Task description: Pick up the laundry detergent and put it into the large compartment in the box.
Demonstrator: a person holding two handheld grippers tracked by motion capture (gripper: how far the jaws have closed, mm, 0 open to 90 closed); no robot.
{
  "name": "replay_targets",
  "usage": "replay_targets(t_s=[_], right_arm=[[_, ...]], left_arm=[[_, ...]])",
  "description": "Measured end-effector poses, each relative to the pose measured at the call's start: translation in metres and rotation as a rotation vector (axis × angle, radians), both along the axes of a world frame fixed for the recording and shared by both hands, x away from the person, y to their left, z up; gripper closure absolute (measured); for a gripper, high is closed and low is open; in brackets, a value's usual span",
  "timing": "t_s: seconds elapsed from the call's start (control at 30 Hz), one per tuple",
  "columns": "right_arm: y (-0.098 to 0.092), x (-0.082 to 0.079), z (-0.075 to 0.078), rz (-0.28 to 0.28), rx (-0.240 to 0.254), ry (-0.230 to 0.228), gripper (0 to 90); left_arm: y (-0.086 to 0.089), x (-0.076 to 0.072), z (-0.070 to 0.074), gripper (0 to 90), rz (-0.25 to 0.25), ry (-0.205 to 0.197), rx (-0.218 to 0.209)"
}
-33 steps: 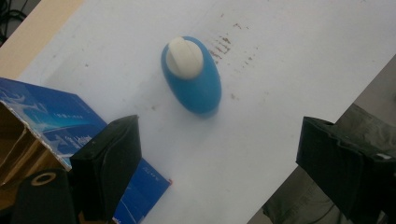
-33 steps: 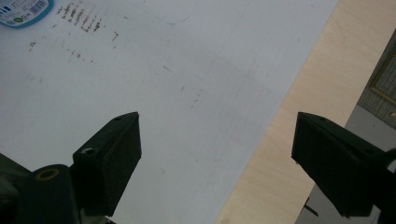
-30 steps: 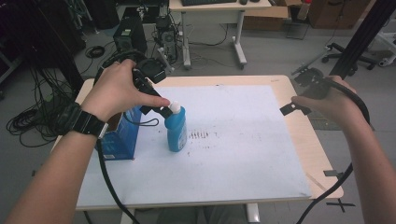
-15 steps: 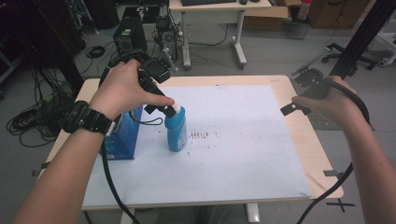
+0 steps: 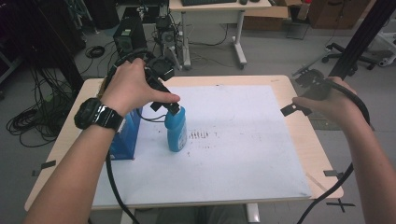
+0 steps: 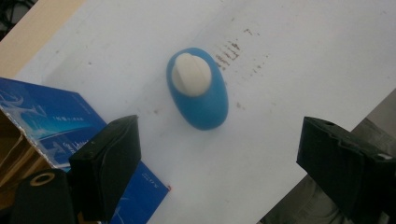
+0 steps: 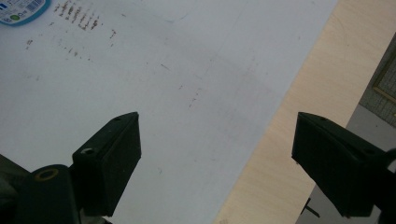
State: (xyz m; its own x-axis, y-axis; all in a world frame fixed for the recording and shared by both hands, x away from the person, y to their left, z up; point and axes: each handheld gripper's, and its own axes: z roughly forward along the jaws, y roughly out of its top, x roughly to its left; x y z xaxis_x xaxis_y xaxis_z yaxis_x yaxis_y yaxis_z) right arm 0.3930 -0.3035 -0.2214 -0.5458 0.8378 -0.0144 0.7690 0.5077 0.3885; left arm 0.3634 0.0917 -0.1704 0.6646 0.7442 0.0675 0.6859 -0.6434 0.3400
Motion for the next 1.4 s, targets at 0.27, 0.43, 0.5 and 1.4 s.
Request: replay_targets(t_s=[0.27, 0.43, 0.5, 1.4], right_arm=[[-0.002, 0.000, -0.002, 0.000, 0.002, 0.000, 15.5], [-0.004, 0.000, -0.003, -0.002, 0.003, 0.003, 15.4], [-0.004, 0.000, -0.004, 0.001, 0.003, 0.002, 15.4], [-0.005, 0.002, -0.009, -0.003, -0.002, 0.014, 15.0]], left_arm=[[-0.005, 0.007, -0.004, 13.0, 0.062, 0.004, 0.005], [-0.010, 0.012, -0.007, 12.6, 0.084, 0.014, 0.017], [-0.013, 0.015, -0.009, 12.4, 0.096, 0.017, 0.023], [-0.023, 0.031, -0.026, 10.2, 0.179, 0.028, 0.050]])
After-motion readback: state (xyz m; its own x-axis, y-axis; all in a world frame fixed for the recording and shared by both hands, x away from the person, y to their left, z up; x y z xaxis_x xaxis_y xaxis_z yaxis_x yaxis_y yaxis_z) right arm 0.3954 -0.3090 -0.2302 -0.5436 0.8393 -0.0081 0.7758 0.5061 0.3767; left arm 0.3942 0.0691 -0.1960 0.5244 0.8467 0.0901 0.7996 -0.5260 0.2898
